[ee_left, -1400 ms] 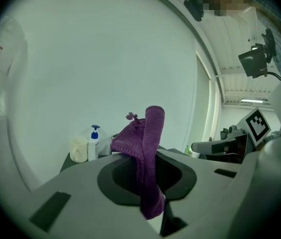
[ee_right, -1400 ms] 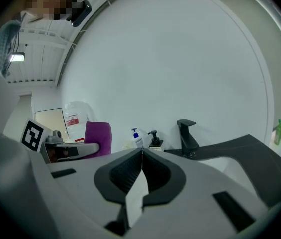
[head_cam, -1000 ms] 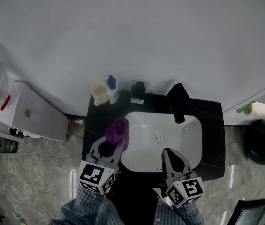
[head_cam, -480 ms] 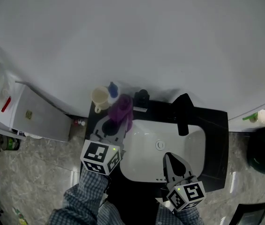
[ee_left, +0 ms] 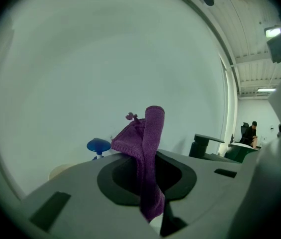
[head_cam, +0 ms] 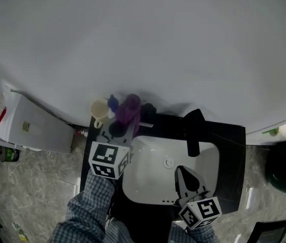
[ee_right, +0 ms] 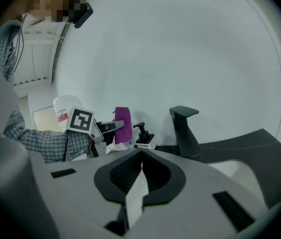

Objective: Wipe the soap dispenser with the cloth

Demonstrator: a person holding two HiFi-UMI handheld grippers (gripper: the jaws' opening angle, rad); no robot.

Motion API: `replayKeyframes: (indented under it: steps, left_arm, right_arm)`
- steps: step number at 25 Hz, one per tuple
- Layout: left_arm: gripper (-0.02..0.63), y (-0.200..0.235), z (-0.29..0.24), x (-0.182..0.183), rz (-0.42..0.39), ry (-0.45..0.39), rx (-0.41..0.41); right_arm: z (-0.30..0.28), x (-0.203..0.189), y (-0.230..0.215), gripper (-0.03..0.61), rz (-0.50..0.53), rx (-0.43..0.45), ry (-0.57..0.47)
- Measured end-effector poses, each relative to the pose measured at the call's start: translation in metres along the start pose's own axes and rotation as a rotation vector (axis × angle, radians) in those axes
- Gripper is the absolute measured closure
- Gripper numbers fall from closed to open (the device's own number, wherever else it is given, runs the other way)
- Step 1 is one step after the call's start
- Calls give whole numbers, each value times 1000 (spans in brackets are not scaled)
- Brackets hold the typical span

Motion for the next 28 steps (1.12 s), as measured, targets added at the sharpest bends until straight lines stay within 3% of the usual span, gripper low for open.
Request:
replayKeyframes:
  steps: [5, 11, 20, 28]
  left_arm:
    - [554, 3, -21, -7, -69, 14, 35]
    - [554, 14, -32, -9, -46, -6, 81]
    - [554, 29, -47, -49, -90, 131, 145]
    - [554, 36, -53, -59, -75, 154, 170]
  right_arm:
    - [-3, -6, -12, 560, -17, -1, 18]
    - [-4, -11, -24, 560, -25, -2, 28]
    - [-1, -17, -29, 560, -32, 2, 39]
    - [-2, -24, -34, 560, -53, -8, 49]
Point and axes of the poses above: the fingertips, and each gripper's own axes: z backward along the fingers, y to its left, x out of its top, the point moved 1 cm from there along z, backward along the fingers, and after that the axes turned 15 degrees about z, right-handed, at the moved point
